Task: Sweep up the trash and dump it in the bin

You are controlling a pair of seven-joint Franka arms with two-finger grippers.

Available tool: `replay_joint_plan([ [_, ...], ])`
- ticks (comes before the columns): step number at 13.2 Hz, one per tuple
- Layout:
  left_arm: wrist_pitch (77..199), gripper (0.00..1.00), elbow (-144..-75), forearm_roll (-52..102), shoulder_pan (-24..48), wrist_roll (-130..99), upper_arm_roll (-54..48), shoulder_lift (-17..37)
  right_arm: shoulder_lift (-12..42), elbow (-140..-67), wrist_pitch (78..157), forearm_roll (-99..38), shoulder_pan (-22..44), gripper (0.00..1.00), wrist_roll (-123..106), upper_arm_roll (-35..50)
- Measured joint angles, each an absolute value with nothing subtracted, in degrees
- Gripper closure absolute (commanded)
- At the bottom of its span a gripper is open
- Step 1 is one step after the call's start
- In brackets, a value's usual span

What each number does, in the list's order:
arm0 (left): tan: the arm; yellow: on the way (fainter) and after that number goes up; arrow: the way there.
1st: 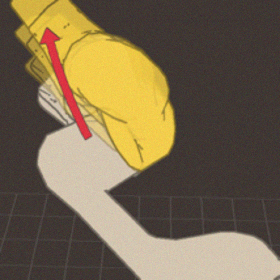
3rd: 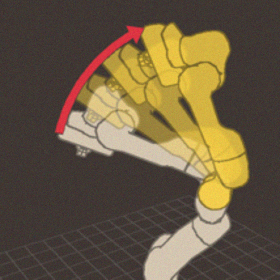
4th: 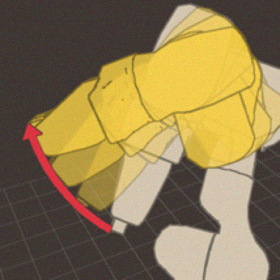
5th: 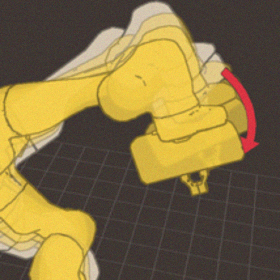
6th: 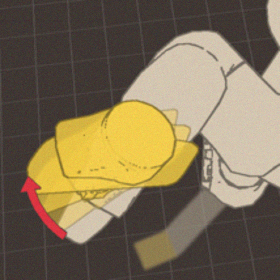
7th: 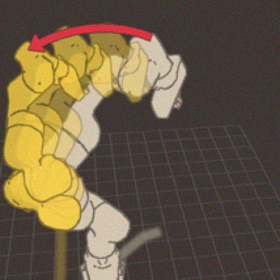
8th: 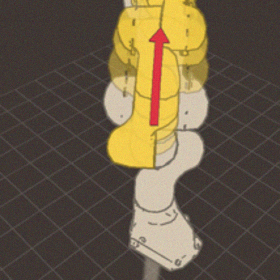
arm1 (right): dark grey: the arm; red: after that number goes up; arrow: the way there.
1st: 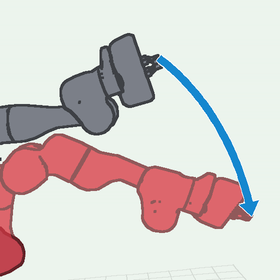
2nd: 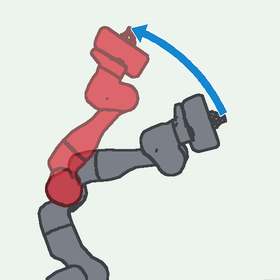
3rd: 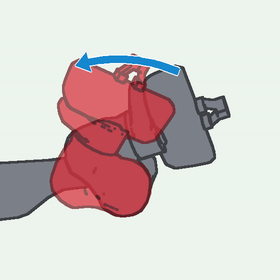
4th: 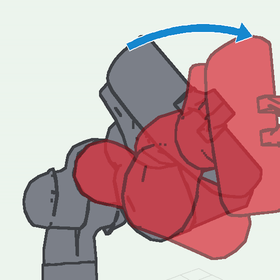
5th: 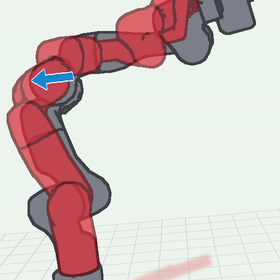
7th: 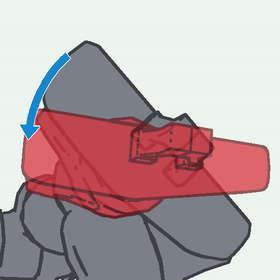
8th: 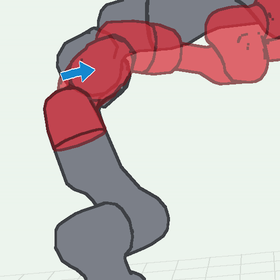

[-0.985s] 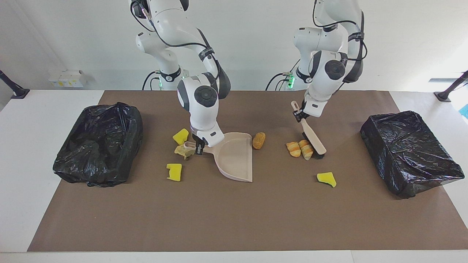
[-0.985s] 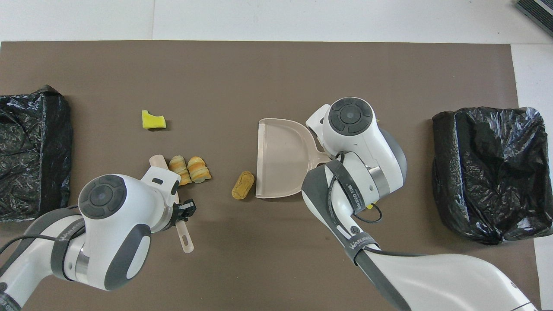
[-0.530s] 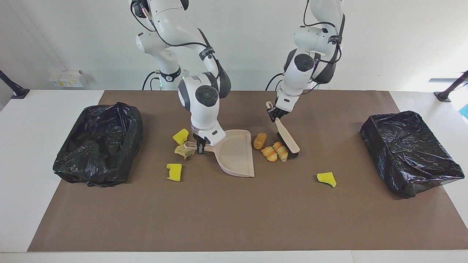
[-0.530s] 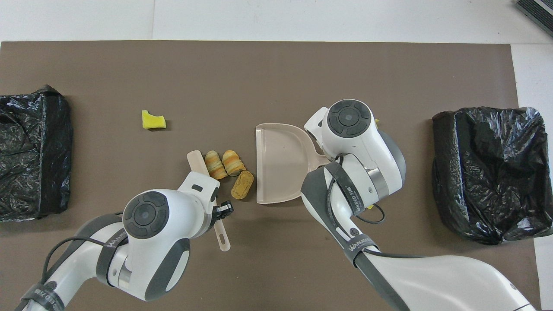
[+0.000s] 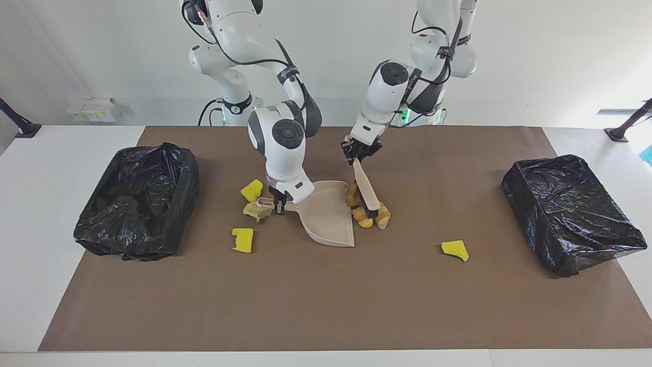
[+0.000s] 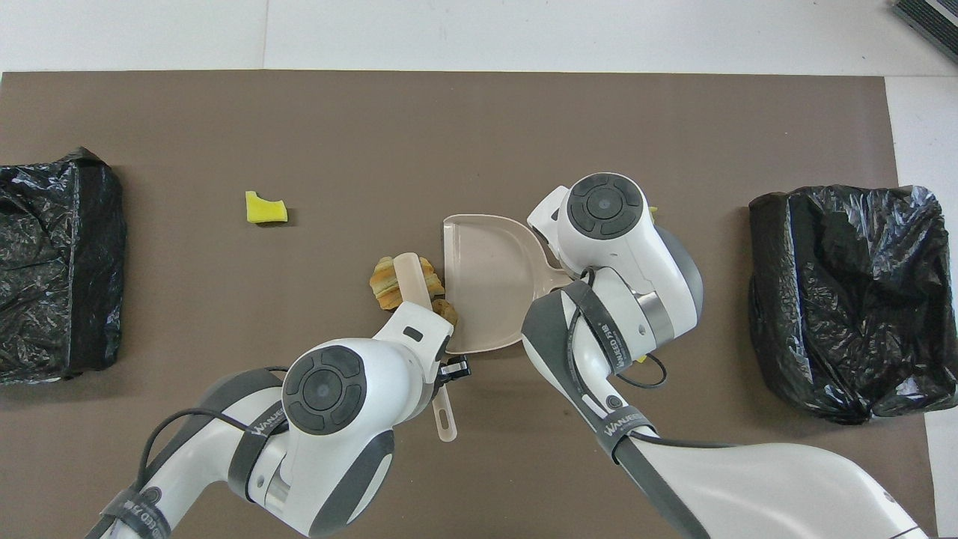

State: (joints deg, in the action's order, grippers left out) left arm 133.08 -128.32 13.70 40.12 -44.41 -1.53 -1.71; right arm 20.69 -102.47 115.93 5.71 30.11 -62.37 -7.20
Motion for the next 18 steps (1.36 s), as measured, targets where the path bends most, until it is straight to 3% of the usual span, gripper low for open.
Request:
replay_joint_plan([
  [4, 127.8, 1.00, -124.6, 10.6, 37.4, -43.6, 0.2, -1.1, 20.7, -102.5, 115.9, 5.7, 30.1, 1.00, -62.4, -7.2],
  [9, 123.5, 1.00, -118.0, 5.6, 24.0, -33.2, 1.1, 3.0, 20.6, -102.6, 115.9, 5.7, 30.1, 1.00, -62.4, -7.2],
  [15, 124.5, 1.00, -117.2, 5.5, 4.7, -2.2, 1.5, 6.0, 20.6, -102.8, 115.9, 5.7, 30.1, 1.00, -62.4, -7.2],
  [18, 126.4, 1.00, -117.2, 5.5, 1.1, 7.0, 1.4, 9.3, 20.5, -102.9, 115.9, 5.7, 30.1, 1.00, -62.4, -7.2],
])
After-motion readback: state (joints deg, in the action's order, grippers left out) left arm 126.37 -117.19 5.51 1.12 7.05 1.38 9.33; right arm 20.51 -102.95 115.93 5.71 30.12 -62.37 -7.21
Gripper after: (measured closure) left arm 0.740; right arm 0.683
